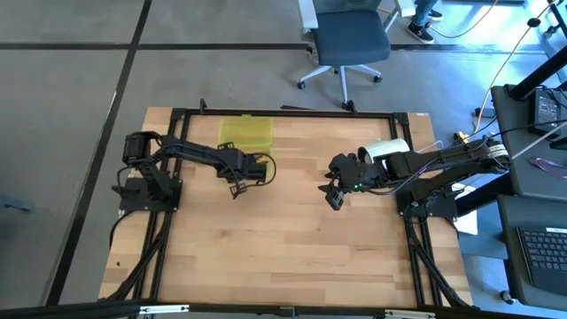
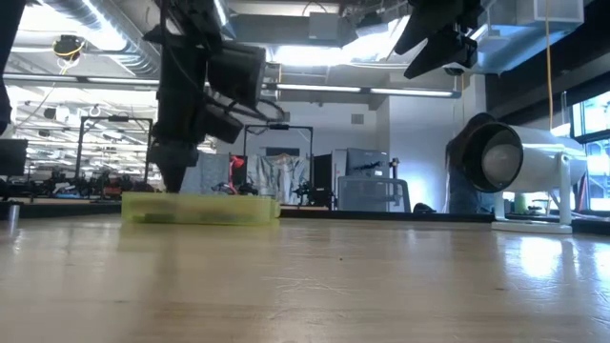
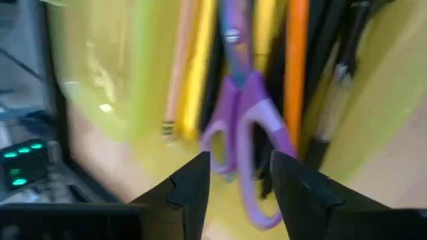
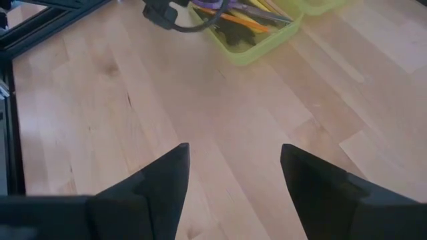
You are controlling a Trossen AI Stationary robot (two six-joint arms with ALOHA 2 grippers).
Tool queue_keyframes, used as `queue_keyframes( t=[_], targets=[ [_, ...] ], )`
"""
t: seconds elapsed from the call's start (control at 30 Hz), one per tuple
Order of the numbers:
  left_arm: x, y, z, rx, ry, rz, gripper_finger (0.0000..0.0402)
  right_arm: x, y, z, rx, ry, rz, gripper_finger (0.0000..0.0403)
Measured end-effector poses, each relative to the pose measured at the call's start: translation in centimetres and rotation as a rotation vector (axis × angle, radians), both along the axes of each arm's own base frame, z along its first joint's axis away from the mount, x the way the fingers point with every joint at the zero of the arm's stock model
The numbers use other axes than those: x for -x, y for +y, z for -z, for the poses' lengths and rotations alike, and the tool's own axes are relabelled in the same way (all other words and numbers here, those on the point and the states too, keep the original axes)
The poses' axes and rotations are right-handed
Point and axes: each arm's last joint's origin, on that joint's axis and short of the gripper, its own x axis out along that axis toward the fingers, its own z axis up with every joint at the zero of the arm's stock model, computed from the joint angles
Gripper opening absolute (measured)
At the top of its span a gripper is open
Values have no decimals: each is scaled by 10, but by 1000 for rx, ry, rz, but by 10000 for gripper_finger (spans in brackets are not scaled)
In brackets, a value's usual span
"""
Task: Pick & place school supplies into a supply box
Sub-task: Move the yellow supply box to the bottom of the table
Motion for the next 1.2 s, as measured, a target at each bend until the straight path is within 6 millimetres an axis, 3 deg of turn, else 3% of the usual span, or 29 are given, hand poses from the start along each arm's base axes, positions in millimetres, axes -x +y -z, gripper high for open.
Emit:
queue_keyframes(
  t=[0.2,0.3,0.47,0.6,0.77,1.07,1.2],
  targets=[
    [4,11,-37,-95,-84,-25,162,0,0,0,-1,-1,1,239],
    [9,22,-53,21,-182,-16,159,-1,0,-1,-2,-8,1,239],
    [13,51,-71,248,-364,162,160,-2,-1,-2,31,-28,31,239],
    [18,80,-76,283,-459,246,168,-2,-1,-2,34,-28,34,239],
    [25,107,-74,261,-496,228,177,-2,-1,-2,35,-27,34,239],
    [42,123,-74,177,-433,57,174,-1,-1,-1,42,-22,36,239],
    [44,126,-74,219,-453,91,174,-1,-3,-1,77,-26,69,239]
  ],
)
